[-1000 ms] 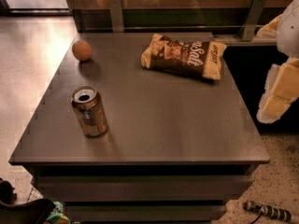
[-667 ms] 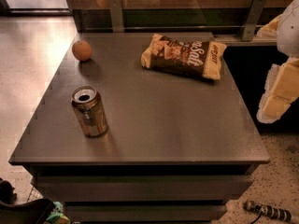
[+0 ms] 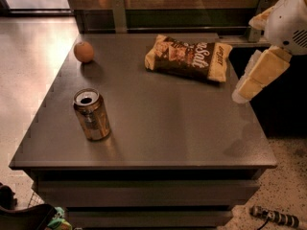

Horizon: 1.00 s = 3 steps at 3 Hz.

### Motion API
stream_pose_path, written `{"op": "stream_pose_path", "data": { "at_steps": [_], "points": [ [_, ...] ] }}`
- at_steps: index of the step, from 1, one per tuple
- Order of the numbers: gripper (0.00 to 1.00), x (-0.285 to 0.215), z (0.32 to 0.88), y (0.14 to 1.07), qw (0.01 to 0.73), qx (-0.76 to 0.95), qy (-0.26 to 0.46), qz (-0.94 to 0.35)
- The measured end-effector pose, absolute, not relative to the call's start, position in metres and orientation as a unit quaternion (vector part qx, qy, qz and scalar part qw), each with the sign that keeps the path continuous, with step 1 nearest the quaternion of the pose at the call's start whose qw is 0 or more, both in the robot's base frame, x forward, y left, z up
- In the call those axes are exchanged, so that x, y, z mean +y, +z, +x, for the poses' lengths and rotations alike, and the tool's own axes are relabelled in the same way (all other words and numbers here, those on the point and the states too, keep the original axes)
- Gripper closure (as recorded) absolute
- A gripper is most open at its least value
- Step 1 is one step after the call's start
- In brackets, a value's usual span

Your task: Pick orange

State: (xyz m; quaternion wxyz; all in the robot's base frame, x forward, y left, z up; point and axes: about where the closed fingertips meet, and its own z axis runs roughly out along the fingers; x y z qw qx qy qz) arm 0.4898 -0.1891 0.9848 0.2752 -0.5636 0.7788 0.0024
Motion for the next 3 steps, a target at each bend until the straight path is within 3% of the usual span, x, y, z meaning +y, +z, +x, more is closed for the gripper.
{"op": "stream_pose_path", "data": {
  "at_steps": [1,2,3],
  "points": [
    [0.0,-0.132,0.564,1.019,0.395,0.761,0.044,-0.513],
    [0.0,-0.091,0.605,1.049,0.454,0.741,0.073,-0.489],
    [0.0,-0.042,0.635,1.04,0.466,0.737,0.112,-0.476]
  ]
}}
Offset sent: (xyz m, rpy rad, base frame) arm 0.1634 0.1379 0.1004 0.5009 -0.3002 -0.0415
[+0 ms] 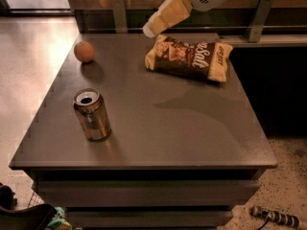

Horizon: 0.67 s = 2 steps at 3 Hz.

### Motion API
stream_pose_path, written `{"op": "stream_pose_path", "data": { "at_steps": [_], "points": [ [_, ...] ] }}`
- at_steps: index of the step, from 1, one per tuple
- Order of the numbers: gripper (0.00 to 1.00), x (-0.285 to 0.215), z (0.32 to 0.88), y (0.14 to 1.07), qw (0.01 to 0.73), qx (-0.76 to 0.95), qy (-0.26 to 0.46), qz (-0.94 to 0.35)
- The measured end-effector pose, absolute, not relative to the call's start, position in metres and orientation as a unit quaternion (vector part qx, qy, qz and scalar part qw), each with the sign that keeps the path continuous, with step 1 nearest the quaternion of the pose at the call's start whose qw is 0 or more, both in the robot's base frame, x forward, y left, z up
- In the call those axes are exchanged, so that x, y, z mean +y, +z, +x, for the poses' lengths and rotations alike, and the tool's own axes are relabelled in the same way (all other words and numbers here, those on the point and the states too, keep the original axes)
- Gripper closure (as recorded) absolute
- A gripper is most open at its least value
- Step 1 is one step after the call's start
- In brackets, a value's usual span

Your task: Pick orange

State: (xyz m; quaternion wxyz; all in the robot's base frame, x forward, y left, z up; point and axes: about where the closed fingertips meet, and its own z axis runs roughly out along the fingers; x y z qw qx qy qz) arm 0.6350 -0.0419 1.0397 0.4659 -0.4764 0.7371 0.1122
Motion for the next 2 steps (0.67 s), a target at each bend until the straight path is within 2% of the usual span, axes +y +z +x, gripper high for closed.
{"op": "stream_pose_path", "data": {
  "at_steps": [1,2],
  "points": [
    [0.0,-0.041,0.635,1.04,0.466,0.737,0.113,-0.477],
    [0.0,0.032,0.688,1.001,0.469,0.71,0.171,-0.497]
  ]
}}
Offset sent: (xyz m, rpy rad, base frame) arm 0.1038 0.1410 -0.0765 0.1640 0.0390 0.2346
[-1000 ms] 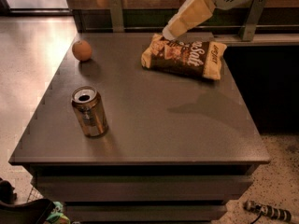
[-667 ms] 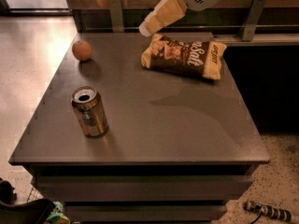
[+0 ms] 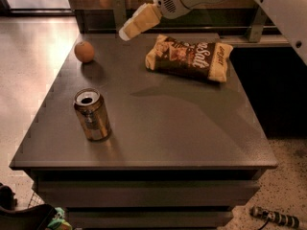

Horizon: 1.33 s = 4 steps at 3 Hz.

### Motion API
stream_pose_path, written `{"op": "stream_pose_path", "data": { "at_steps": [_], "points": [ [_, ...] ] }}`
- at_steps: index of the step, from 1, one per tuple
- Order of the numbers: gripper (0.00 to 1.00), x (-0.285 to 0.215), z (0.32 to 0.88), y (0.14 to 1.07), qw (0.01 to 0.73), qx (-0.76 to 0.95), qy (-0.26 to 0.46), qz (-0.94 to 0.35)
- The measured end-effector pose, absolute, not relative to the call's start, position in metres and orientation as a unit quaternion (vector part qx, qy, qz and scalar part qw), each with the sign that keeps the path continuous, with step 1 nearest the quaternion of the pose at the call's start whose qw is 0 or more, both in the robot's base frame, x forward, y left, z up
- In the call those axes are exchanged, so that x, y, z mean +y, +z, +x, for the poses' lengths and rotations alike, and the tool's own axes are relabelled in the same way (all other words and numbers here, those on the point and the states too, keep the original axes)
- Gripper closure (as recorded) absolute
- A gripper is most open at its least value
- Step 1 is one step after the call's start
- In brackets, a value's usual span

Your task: Pick orange

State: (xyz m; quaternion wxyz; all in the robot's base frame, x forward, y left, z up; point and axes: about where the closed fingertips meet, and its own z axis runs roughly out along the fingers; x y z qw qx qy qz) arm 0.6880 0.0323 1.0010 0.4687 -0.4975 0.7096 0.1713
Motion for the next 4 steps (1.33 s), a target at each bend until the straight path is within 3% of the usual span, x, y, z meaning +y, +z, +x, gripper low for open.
{"op": "stream_pose_path", "data": {
  "at_steps": [2,4],
  "points": [
    [0.0,0.153,0.749,0.943,0.456,0.679,0.232,-0.526],
    [0.0,0.207,0.76,0.859,0.403,0.704,0.232,-0.536]
  ]
}}
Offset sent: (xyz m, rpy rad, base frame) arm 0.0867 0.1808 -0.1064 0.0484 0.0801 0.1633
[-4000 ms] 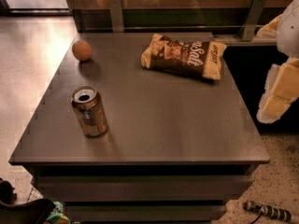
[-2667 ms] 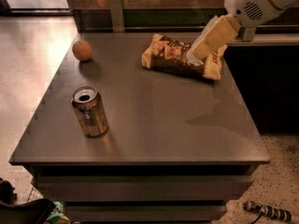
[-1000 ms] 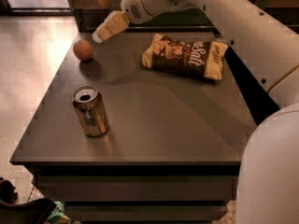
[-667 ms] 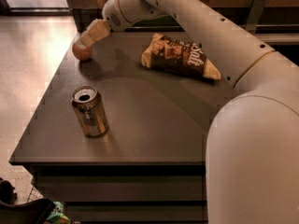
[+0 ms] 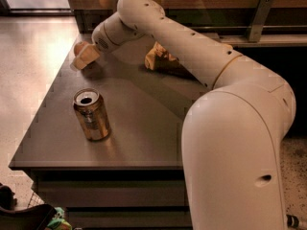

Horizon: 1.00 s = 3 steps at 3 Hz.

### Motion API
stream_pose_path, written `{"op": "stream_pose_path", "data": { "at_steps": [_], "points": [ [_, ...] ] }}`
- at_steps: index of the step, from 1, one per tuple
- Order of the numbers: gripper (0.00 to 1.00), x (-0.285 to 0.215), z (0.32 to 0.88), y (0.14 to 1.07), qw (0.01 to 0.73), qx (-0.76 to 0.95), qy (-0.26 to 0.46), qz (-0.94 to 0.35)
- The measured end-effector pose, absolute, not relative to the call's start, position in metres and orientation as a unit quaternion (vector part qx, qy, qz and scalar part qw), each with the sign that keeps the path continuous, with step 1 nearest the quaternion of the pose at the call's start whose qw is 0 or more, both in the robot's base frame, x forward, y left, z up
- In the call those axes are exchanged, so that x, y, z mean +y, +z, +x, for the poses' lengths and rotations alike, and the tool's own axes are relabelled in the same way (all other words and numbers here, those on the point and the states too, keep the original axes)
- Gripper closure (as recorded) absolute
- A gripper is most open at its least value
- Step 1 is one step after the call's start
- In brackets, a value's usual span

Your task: Pick orange

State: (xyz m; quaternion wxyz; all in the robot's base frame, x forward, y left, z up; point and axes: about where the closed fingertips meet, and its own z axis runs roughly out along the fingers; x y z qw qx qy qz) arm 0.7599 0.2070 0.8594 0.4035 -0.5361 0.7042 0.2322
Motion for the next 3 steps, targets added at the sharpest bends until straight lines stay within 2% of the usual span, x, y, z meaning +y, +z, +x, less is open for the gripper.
{"op": "stream_pose_path", "data": {
  "at_steps": [1,3],
  "points": [
    [0.01,0.233,0.767,0.835,0.397,0.705,0.253,-0.531],
    [0.62,0.255,0.773,0.828,0.406,0.698,0.272,-0.523]
  ]
}}
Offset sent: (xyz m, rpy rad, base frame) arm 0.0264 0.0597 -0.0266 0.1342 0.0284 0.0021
